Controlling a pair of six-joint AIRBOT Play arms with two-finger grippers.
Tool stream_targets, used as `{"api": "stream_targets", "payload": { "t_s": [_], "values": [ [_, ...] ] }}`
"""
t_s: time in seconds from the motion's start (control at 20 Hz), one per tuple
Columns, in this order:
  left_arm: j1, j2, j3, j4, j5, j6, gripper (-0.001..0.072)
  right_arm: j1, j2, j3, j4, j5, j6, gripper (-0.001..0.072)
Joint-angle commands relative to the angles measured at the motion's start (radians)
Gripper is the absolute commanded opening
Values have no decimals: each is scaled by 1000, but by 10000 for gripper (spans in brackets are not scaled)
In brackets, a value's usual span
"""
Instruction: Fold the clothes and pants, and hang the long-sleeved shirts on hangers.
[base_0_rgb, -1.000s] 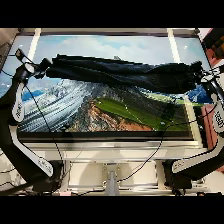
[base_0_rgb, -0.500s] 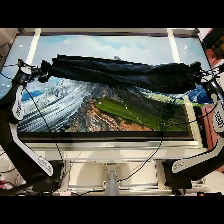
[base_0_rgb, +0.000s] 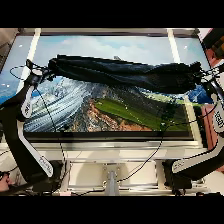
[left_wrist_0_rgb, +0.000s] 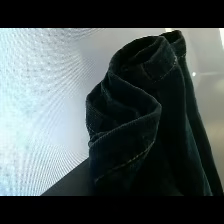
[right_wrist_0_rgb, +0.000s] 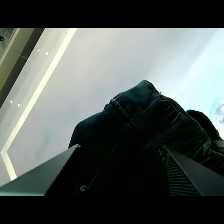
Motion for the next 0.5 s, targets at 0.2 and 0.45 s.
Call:
{"api": "stream_targets", "payload": {
  "t_s": [0.2,0.45],
  "values": [
    [-12,101,1,188,-15,213,37,-1,30,1,-48,56,-46,583],
    [-5,302,1,410,-229,213,37,20,142,1,-51,280,-278,496]
  ]
}}
